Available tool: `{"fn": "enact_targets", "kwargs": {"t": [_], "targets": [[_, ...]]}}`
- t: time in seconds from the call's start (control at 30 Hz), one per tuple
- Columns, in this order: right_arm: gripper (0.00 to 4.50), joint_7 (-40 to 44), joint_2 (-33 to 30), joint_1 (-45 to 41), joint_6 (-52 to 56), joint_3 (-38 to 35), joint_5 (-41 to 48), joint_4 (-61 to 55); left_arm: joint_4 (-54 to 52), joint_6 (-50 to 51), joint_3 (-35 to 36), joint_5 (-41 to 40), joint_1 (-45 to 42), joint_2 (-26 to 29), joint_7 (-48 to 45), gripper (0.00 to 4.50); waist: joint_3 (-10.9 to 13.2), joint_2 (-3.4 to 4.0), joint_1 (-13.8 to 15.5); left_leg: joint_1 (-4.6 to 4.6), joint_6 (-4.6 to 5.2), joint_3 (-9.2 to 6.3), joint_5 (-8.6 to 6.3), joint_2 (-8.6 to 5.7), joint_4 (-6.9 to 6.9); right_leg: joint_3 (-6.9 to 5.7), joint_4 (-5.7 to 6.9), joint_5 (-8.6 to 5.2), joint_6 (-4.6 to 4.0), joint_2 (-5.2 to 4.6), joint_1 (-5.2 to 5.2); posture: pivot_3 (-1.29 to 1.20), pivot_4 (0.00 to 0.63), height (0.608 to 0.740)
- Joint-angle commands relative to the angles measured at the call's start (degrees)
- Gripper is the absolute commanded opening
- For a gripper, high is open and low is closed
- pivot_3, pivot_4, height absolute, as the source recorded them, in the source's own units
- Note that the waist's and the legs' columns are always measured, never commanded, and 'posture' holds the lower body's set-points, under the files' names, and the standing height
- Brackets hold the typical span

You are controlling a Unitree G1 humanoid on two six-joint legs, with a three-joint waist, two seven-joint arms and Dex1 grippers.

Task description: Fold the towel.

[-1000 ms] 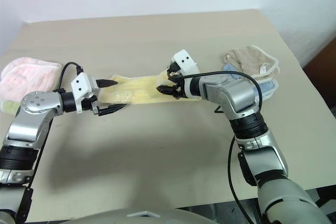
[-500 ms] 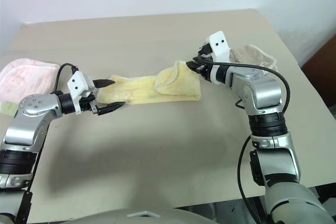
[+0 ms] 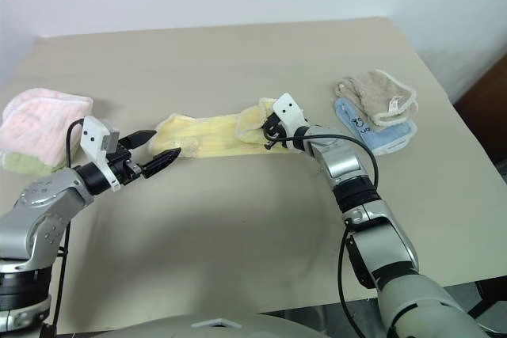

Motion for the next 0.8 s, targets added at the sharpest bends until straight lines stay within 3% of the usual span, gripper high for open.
{"fn": "enact_targets", "kwargs": {"t": [0.03, 0.3, 0.47, 0.67, 0.8], "targets": [[0.01, 2.0, -1.0, 0.8, -2.3, -1.2, -0.7, -2.5, -5.9, 4.1, 3.8, -3.7, 2.1, -0.9, 5.1, 4.50, 0.0, 0.00, 0.0, 0.09, -0.06, -0.02, -0.03, 0.00, 0.00, -0.01, 0.00, 0.00, 0.00, 0.00, 0.10, 0.00, 0.150, 0.728], [0.01, 11.9, -8.5, 3.2, -2.4, -2.1, 1.5, -21.4, -12.3, 16.7, 9.0, -14.2, 5.3, -8.7, 21.7, 4.50, 0.0, 0.03, 0.2, 0.07, 0.00, -0.05, 0.03, 0.00, -0.01, -0.01, -0.01, -0.01, 0.01, 0.03, 0.07, 0.00, 0.150, 0.728], [0.01, 16.4, -15.4, 4.0, -4.5, -0.9, -2.1, -23.4, -8.5, 21.8, 15.1, -33.1, 4.5, -20.4, 42.6, 4.50, 0.0, -0.04, 0.6, 0.12, -0.08, -0.10, -0.02, 0.00, 0.03, -0.06, -0.05, -0.01, 0.02, 0.00, 0.17, 0.00, 0.150, 0.728], [0.01, 15.4, -14.8, 2.7, -4.3, -2.2, -1.9, -22.5, -3.2, 19.2, 12.5, -46.9, 1.1, -24.1, 59.2, 4.50, 0.0, -0.06, 0.5, 0.15, -0.14, -0.10, 0.00, 0.01, 0.02, -0.04, -0.01, -0.01, 0.02, 0.01, 0.18, 0.00, 0.150, 0.728], [0.01, 15.9, -14.8, 3.8, -2.8, -2.5, -0.7, -25.4, 2.1, 17.6, 10.0, -49.4, -2.0, -23.8, 65.8, 4.50, 0.0, -0.08, 0.6, 0.14, -0.11, -0.10, 0.02, -0.02, 0.03, -0.04, -0.02, -0.01, 0.02, 0.00, 0.19, 0.00, 0.150, 0.728]]}}
